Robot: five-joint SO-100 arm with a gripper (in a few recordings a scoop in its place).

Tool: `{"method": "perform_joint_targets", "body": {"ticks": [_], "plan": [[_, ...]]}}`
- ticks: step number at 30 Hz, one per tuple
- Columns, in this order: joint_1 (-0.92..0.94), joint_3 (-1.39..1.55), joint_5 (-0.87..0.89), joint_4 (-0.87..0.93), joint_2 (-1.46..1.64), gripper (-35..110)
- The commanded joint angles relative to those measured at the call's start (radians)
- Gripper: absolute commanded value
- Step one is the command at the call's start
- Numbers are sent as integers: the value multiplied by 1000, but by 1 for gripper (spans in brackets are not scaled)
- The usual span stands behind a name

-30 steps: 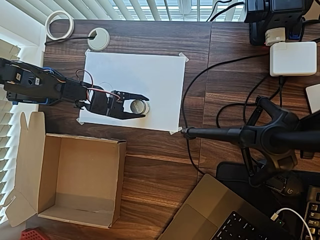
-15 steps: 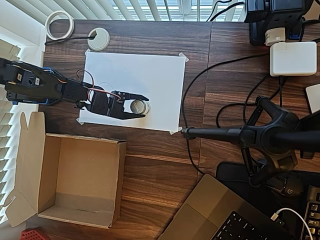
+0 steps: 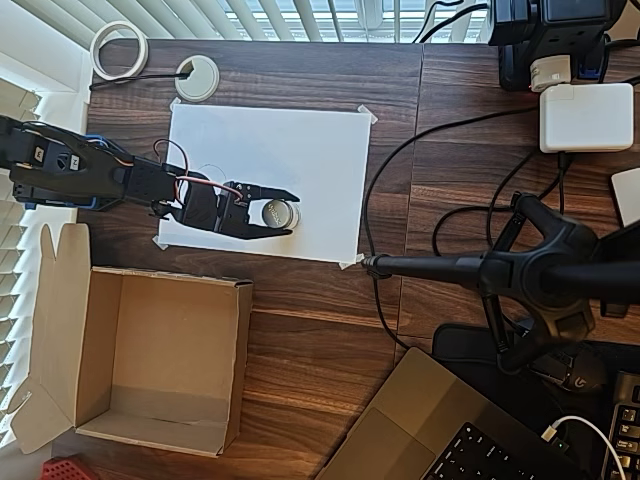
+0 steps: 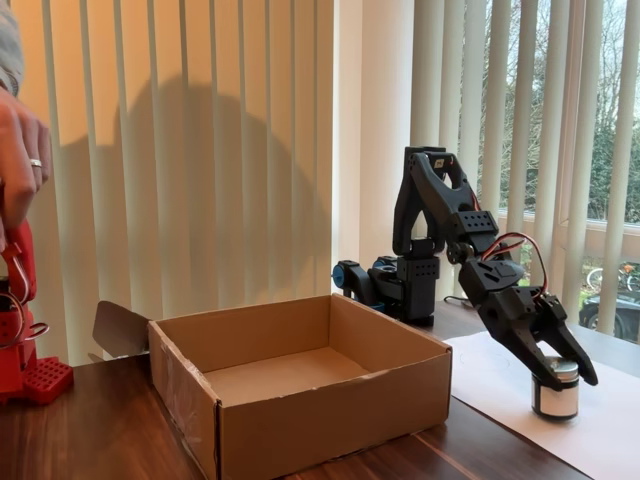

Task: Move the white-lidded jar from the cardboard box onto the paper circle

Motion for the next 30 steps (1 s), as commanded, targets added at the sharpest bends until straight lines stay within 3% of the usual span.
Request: {"method": "perform_joint_targets", "body": {"ticks": [1, 9, 14, 20, 27, 30], "plan": [[9, -51, -15, -43, 32, 31], [-2, -31, 28, -86, 81, 38], [-11, 12, 149, -153, 219, 38], [-61, 181, 552, -138, 528, 38], [-190, 733, 1014, -110, 1014, 31], [-238, 796, 1169, 225, 1269, 30]]}}
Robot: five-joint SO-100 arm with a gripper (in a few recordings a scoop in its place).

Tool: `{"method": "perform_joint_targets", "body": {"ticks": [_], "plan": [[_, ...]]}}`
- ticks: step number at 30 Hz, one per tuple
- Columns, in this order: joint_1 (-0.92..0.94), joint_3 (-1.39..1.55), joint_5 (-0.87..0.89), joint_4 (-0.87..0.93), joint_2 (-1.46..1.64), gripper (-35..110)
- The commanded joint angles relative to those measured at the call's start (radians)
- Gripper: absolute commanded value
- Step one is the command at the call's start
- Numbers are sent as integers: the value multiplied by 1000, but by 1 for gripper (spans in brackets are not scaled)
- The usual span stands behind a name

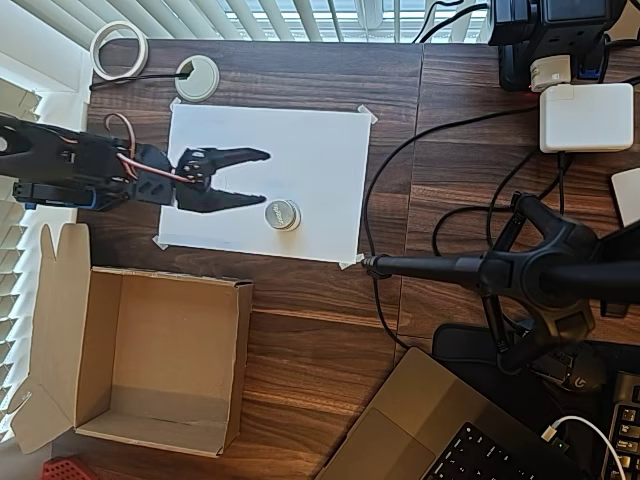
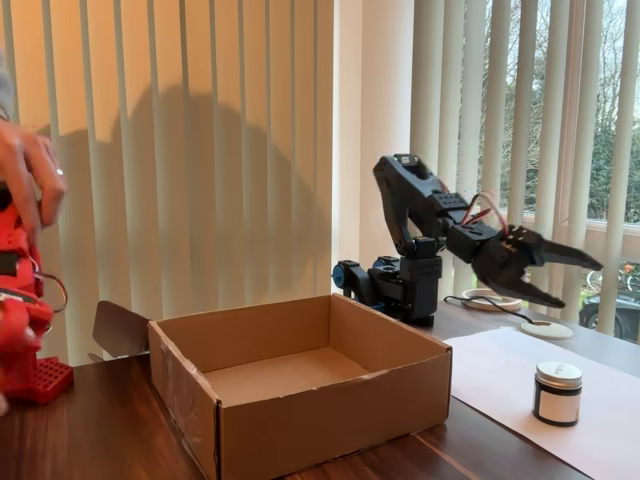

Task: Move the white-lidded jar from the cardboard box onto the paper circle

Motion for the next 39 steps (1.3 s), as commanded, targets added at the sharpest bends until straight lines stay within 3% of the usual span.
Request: {"method": "perform_joint_targets", "body": {"ticks": [1, 6, 10, 17, 25, 39], "plan": [[-55, 78, 224, 373, 402, 30], [-104, 78, 347, 735, 609, 21], [-112, 72, 382, 913, 724, 1], [-106, 26, 457, 1299, 923, 0], [-95, -14, 523, 1483, 960, 0], [-61, -20, 561, 1508, 962, 0]]}}
